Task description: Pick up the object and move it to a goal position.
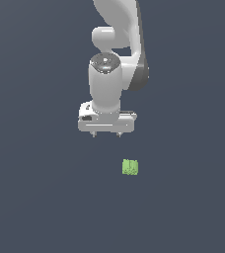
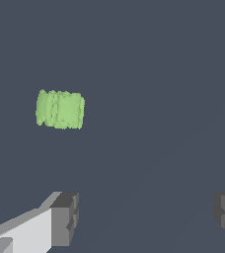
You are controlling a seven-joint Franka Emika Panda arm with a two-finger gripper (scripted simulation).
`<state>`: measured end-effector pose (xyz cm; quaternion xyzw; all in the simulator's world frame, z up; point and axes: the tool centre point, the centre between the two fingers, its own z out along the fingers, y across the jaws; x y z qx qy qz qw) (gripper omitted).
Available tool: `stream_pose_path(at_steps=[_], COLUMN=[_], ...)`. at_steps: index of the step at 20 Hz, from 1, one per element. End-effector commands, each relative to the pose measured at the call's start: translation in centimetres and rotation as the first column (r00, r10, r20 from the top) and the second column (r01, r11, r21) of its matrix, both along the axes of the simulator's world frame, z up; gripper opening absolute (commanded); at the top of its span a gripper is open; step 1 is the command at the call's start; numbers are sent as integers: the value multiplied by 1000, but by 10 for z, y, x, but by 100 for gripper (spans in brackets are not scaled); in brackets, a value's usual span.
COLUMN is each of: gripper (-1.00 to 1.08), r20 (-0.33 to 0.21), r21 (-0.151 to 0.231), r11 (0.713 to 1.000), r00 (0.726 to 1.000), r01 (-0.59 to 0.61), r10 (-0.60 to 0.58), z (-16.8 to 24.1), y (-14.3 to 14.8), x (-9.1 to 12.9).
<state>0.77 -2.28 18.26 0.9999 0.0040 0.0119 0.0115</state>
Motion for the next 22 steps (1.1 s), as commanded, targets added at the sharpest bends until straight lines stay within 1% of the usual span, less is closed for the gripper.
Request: stream_pose_path(at_steps=[1,10,17,22], gripper=[100,100,100,100], r20=[0,-12,-12,-14], r21=[0,-20,-20,-21], r11=[1000,997,997,993], r00=[1000,997,997,993], r01=[0,-74,-76,-116], r10=[0,73,76,116], z=[0,-2,-3,-5], y=[0,12,12,14], x=[0,1,1,4])
